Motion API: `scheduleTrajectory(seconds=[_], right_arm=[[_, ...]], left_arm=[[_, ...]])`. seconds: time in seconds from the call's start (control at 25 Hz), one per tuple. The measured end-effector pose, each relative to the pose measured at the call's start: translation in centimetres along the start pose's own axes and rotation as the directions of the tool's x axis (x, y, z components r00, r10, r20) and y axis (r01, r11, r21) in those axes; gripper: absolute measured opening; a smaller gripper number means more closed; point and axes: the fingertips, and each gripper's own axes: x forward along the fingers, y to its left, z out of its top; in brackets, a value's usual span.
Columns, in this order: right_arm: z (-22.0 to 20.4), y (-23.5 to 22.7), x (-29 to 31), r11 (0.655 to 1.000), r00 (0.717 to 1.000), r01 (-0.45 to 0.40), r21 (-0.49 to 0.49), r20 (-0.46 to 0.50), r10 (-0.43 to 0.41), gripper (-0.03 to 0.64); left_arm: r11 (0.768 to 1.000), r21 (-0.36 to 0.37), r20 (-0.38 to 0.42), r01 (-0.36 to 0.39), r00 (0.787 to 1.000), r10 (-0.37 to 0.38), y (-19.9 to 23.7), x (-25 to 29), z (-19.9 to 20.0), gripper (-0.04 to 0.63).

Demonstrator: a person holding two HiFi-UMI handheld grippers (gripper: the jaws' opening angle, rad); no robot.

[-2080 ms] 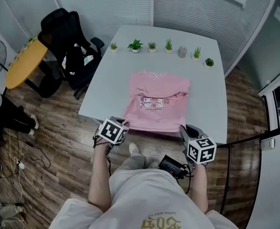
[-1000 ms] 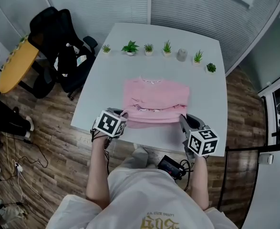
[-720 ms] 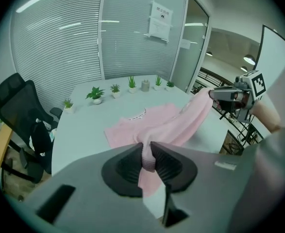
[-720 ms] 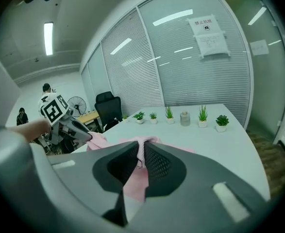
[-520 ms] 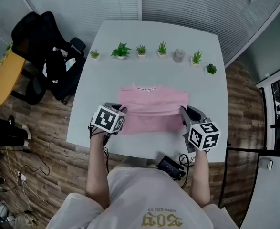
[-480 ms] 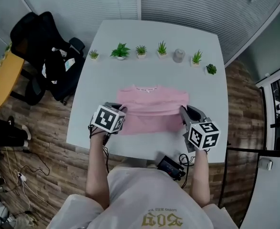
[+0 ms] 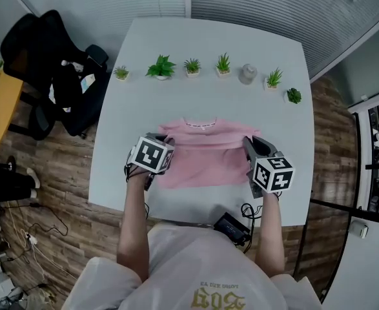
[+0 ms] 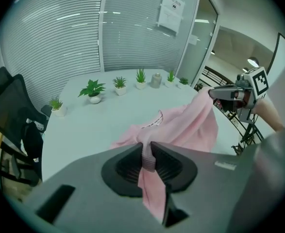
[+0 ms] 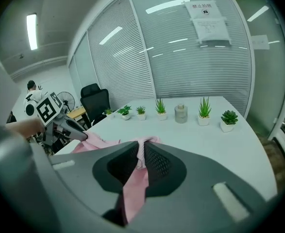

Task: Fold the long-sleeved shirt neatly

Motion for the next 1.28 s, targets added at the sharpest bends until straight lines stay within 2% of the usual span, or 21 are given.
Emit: scheduleTrajectory(seconds=[0.36, 0.52, 0.72, 0.96, 1.12, 1.28], right_arm=[[-2.3, -2.7, 5.1, 0.999, 0.996, 0.031, 0.041, -0.082, -0.027, 0.046], [-3.0, -3.8, 6.9, 0.999, 0.992, 0.032, 0.030, -0.123, -0.028, 0.046], [-4.3, -4.7, 8.2, 0.998, 0.988, 0.053, 0.022, -0.148, -0.049, 0.051], [-3.7, -4.6, 7.4, 0.997, 0.994, 0.070, 0.030, -0.087, -0.067, 0.111], [-2.2, -4.5, 6.2, 0.996, 0.997, 0.069, 0.049, -0.026, -0.068, 0.143], [-0.9, -3.9, 4.2, 0.996, 0.997, 0.067, 0.055, 0.029, -0.069, 0.143]], left_arm=[[1.000, -0.020, -0.052, -0.022, 0.998, 0.021, 2.0, 5.1, 0.4, 0.060], [1.000, -0.012, -0.037, -0.028, 0.999, 0.028, 2.4, 6.8, 0.8, 0.067], [0.995, -0.006, -0.007, -0.099, 0.995, 0.099, 3.2, 8.1, 0.7, 0.132], [0.989, -0.032, 0.040, -0.143, 0.989, 0.144, 4.0, 7.3, 0.6, 0.213], [0.978, -0.140, 0.118, -0.157, 0.978, 0.174, 5.2, 5.2, 1.3, 0.219], [0.972, -0.175, 0.162, -0.159, 0.969, 0.187, 5.2, 3.1, 1.7, 0.224]])
